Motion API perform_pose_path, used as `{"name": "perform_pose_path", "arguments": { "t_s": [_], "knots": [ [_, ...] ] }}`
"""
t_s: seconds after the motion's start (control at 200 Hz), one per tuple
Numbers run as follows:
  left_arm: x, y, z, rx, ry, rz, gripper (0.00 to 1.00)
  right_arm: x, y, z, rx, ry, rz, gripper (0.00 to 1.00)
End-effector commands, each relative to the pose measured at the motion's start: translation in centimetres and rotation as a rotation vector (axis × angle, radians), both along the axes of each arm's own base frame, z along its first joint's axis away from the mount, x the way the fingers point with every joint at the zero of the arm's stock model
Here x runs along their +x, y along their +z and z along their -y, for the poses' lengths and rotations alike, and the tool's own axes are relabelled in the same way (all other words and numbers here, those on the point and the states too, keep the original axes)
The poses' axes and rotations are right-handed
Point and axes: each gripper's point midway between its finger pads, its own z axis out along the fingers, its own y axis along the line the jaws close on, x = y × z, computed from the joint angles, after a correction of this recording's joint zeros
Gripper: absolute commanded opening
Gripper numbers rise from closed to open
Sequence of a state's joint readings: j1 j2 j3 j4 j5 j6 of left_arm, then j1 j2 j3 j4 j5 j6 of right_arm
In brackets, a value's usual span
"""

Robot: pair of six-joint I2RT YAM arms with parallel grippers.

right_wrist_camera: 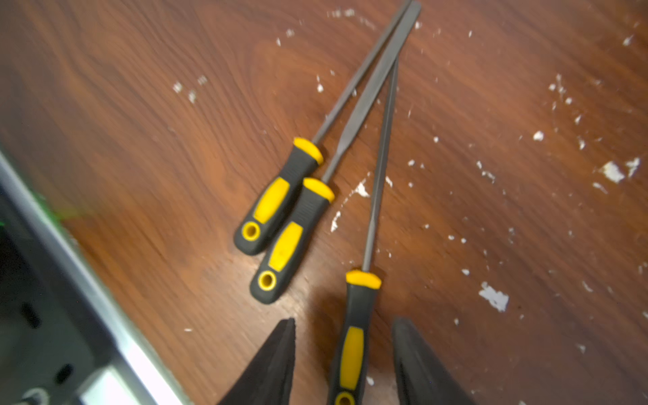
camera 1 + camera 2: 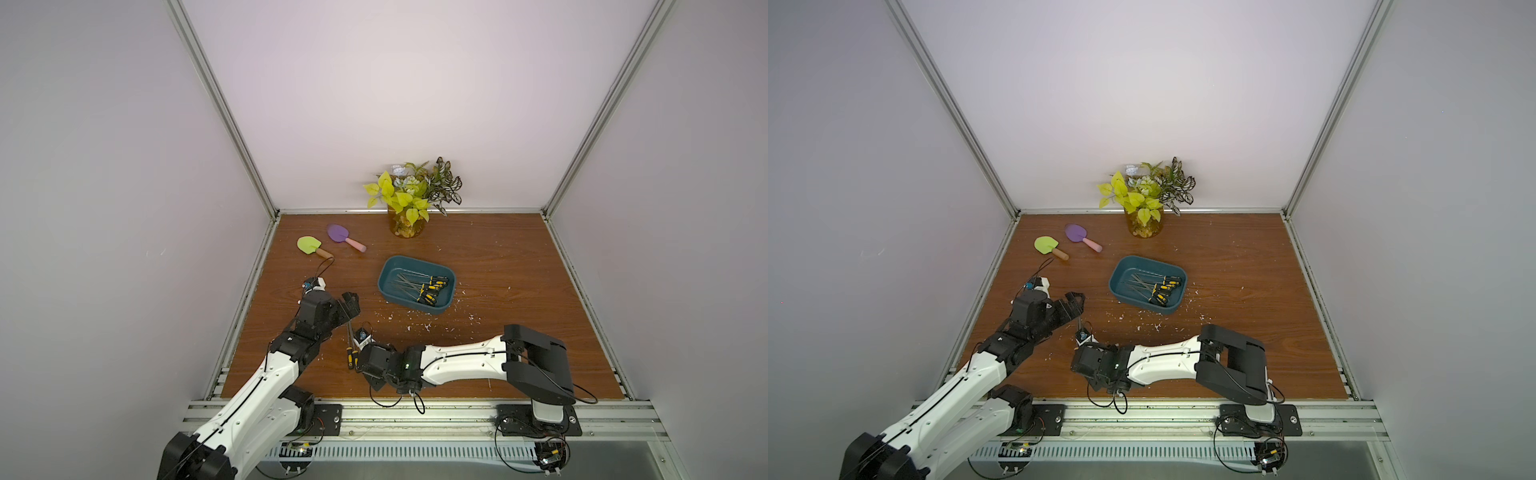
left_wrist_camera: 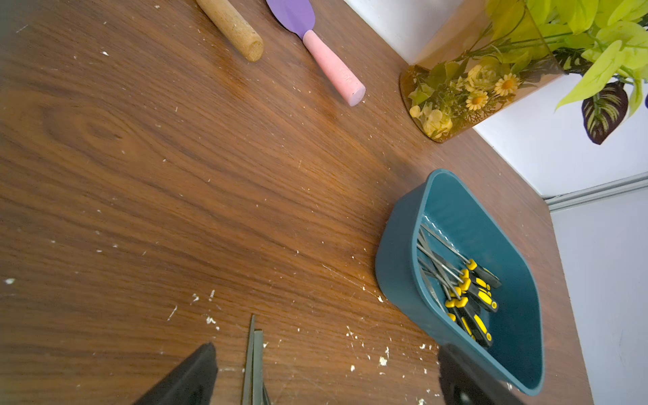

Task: Put the file tool into the storage box
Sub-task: Pick up the file tool from the center of the board.

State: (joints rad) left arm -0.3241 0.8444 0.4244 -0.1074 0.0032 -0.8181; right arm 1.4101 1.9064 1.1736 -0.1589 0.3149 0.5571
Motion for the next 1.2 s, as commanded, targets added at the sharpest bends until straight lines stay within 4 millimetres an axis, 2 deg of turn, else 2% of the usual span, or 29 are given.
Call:
{"name": "perform_pose_path", "arguments": {
  "t_s": [0.0, 0.32, 0.63, 0.876, 1.191],
  "knots": [
    [0.2, 0.3, 0.1, -0.006, -0.010, 0.005, 1.00, 0.3, 0.6, 0.0, -0.014, -0.012, 0.026, 0.48],
    [0.6, 0.5, 0.6, -0.026, -0.024, 0.008, 1.00, 0.4, -0.5, 0.3, -0.047, -0.016, 0.024, 0.41],
    [0.9, 1.6, 1.0, -0.045, -0.034, 0.025, 1.00, 0.6, -0.3, 0.7, -0.055, -0.022, 0.043, 0.22],
    [1.0, 4.0, 0.8, -0.043, -0.013, 0.070, 1.00, 1.2, 2.2, 0.8, -0.017, -0.023, 0.091, 0.19],
    [1.3, 6.7, 3.3, -0.026, -0.068, 0.099, 1.00, 3.6, 4.4, 3.0, -0.086, -0.059, 0.222, 0.11]
  ]
}}
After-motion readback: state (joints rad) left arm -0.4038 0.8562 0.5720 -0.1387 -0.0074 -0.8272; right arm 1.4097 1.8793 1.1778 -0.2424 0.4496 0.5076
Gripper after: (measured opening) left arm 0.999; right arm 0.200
